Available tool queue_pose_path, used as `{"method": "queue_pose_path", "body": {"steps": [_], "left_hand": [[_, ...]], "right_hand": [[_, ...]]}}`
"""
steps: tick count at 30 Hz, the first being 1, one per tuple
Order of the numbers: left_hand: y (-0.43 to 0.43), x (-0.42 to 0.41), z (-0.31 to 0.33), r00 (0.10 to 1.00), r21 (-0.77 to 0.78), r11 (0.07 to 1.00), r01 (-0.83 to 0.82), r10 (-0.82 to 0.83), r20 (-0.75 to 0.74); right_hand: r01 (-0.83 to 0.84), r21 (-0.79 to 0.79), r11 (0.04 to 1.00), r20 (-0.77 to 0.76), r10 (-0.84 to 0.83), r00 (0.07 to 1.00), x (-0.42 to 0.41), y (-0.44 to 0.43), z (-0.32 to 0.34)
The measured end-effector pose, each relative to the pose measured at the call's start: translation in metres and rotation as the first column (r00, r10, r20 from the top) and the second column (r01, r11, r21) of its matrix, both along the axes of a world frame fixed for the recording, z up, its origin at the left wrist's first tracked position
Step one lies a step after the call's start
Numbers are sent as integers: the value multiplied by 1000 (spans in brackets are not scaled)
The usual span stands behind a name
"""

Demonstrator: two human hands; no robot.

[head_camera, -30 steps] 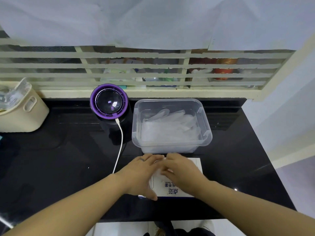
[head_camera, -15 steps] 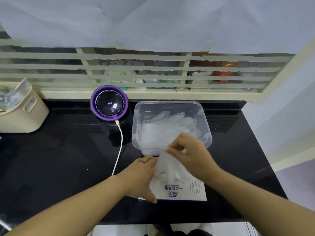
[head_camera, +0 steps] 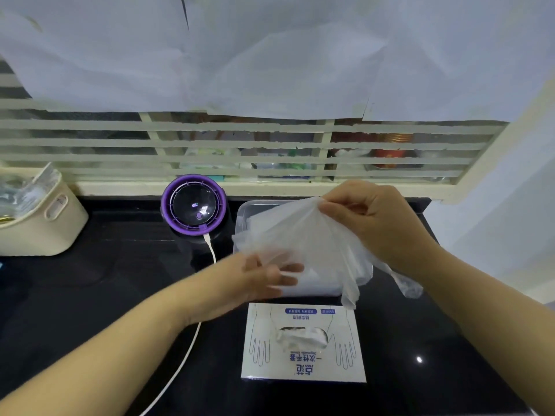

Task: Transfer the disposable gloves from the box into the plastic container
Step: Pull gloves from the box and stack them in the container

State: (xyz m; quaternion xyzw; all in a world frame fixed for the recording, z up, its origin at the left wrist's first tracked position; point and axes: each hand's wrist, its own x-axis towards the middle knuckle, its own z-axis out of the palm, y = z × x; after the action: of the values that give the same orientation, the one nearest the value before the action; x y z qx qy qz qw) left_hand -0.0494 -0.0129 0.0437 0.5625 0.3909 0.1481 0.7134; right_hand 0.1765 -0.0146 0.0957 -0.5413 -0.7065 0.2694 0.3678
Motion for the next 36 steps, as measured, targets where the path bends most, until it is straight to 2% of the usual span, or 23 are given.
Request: {"method": "queue_pose_path", "body": {"steps": [2,4,5,10,14,18,20,23,25,27,28,30,33,34,36], "left_hand": [[9,1,19,931,-232,962,-145,213,297],[18,3,33,846,-315,943,-109,255,469],[22,5,38,824,-313,943,-113,265,500],[39,24,42,773,-327,853,-406,512,375],[54,27,36,735,-405,787,-466,599,318],[61,29,24,700,-436,746,-504,648,299],[64,30,16,689,-429,720,-545,676,261],[66,29,7,686,-395,702,-593,697,210],[68,29,5,691,-364,709,-604,694,202],[70,28,5,703,-351,727,-590,676,221],[71,28,5,711,-352,741,-572,661,238],[75,28,6,728,-364,769,-525,628,277],[78,29,11,737,-402,806,-435,575,356],[78,29,13,733,-415,815,-405,561,385],[80,31,17,714,-432,823,-368,548,436]], "right_hand": [[-45,44,998,42,43,998,-2,3,10],[-85,85,993,89,78,993,-5,6,16],[-101,106,989,113,89,990,-6,8,19],[-128,190,973,195,90,977,-3,18,16],[-80,224,971,145,48,988,6,24,16],[34,191,981,123,-58,991,22,31,7],[148,133,980,40,-155,987,31,37,1],[307,62,950,-200,-290,936,48,46,0],[264,40,964,-180,-253,951,57,47,11],[95,-140,986,19,-94,995,58,51,21],[30,-292,956,127,8,992,56,54,21],[0,-559,829,202,136,970,52,57,14],[-42,-698,715,225,274,935,45,57,-8],[-59,-736,675,190,289,938,44,57,-15],[-157,-813,561,-12,253,967,41,55,-31]]}}
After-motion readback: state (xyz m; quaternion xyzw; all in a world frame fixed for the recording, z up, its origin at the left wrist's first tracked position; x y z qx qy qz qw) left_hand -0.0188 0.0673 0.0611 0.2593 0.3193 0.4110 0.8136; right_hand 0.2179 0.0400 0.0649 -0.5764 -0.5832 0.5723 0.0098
